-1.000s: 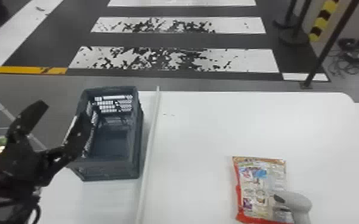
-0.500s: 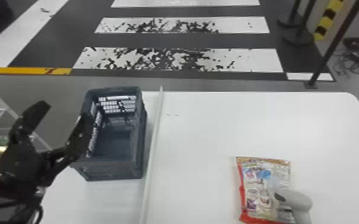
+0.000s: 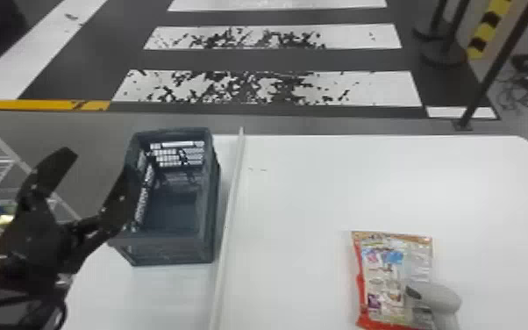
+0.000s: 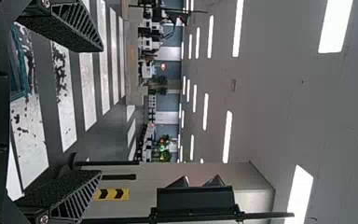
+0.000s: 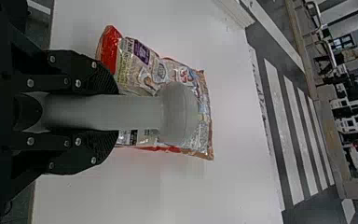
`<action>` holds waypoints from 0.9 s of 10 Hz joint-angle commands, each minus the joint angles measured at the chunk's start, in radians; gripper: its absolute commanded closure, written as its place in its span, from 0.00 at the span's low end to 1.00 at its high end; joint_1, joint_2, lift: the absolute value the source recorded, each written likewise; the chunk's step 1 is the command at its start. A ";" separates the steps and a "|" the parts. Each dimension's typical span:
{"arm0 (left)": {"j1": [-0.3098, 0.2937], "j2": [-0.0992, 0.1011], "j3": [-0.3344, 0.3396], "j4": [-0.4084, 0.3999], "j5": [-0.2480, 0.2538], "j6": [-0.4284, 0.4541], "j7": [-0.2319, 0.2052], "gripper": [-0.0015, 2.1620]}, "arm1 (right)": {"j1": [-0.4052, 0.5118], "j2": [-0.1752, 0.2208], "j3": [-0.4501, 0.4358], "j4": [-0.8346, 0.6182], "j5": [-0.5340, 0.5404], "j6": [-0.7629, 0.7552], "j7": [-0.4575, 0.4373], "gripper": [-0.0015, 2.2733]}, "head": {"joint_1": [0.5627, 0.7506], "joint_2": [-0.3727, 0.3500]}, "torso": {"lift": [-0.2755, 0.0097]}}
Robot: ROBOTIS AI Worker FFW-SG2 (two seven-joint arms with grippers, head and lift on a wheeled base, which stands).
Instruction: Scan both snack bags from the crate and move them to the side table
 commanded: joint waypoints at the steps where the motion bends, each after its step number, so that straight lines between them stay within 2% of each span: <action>1: 0.000 0.000 0.000 0.000 0.000 0.000 0.000 0.03 | -0.003 0.001 0.005 0.006 0.008 0.002 0.000 0.99 | 0.70 0.65 | 0.86; 9: 0.003 0.000 0.001 -0.003 0.001 -0.021 -0.002 0.03 | -0.002 0.001 0.007 0.001 0.003 -0.013 0.002 0.99 | 0.70 0.67 | 0.86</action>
